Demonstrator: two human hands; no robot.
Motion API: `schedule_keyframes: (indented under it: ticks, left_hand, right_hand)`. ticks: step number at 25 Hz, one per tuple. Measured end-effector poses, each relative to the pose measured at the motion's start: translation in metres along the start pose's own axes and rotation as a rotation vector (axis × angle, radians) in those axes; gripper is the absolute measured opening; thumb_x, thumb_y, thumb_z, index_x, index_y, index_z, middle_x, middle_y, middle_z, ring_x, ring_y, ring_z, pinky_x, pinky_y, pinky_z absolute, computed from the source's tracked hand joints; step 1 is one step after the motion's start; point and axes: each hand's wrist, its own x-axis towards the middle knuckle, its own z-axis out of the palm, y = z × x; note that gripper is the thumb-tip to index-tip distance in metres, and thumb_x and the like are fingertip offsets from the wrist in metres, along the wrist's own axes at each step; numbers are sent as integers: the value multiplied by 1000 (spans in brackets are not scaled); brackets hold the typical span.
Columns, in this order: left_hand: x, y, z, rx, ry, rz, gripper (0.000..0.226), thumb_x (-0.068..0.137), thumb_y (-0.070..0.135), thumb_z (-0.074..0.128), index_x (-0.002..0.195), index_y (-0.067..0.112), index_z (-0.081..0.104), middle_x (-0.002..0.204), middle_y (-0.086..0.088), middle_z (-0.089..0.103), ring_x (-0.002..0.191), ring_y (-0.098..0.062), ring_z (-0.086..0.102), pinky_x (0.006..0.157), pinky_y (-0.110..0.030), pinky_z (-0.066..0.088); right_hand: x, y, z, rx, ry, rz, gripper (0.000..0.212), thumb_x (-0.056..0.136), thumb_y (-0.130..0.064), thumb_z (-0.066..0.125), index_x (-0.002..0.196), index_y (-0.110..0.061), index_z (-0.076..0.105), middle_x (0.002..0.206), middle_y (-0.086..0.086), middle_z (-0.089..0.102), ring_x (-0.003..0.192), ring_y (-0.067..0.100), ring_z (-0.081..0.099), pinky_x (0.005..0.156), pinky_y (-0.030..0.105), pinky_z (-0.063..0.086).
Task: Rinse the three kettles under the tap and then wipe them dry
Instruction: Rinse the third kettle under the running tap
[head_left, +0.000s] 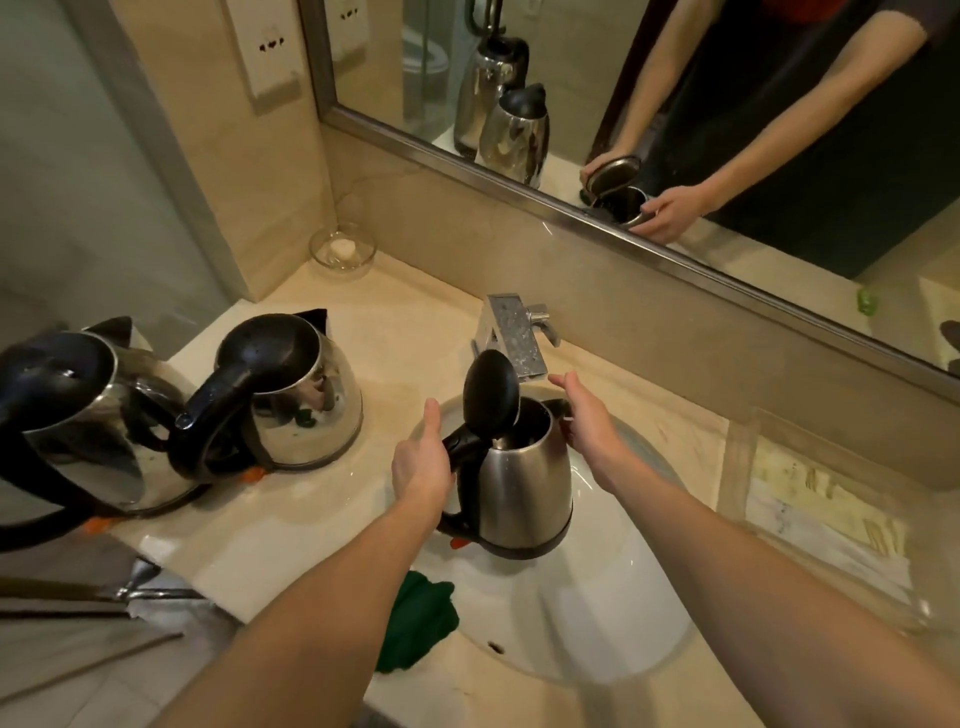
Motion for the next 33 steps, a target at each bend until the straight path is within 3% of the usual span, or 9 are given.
schedule_keyframes:
  ticks: [3,5,7,11,16,25,33]
  left_hand:
    - [5,5,10,1,35,-2,77,85,80,30,88,11,62,67,-9,58,68,-26,55,77,-40,47]
    - [8,9,16,3,48,3,81,76,87,25,82,14,59,65,-9,58,66,-27,56,76,-41,48]
    - [11,12,21,6,63,7,85,66,91,22,76,15,56,61,-9,56,64,-28,54,73,-40,47]
    - [15,17,28,16,85,4,78,80,86,23,74,14,53,57,-8,53,58,-26,51,68,-38,44]
    - [16,17,35,55,91,-8,80,79,86,22,71,14,55,55,-7,53,57,-25,50,68,-37,43]
    - [7,26,43,142,83,-16,75,94,73,19,88,11,60,62,-7,53,52,-20,48,53,-31,33]
    - [7,24,44,166,102,-13,77,94,73,17,90,11,63,62,-6,53,55,-21,49,55,-31,32]
  right_hand:
    - [22,-6,1,-30,-38,-50,48,103,-53,24,136,-33,53,148,0,45,136,20,38,113,40,27]
    - [34,-9,0,-22,-47,-72,49,102,-55,25,137,-35,52,148,-4,45,130,14,40,113,38,27]
    - [44,-12,-2,-10,-70,-90,50,100,-59,27,139,-38,50,151,-5,42,136,15,38,117,42,25]
    - [56,-16,-7,13,-101,-71,50,99,-61,26,139,-42,49,154,2,40,141,23,35,119,47,24]
    - [60,-15,-10,22,-120,-82,51,100,-60,24,141,-41,48,155,-3,36,144,21,29,119,44,22]
    - [66,-17,-16,40,-86,-77,49,100,-59,25,139,-41,50,155,-2,36,144,21,30,119,45,22]
    - [72,-13,-16,35,-84,-106,49,102,-54,26,144,-37,45,157,-6,32,146,18,25,120,46,21]
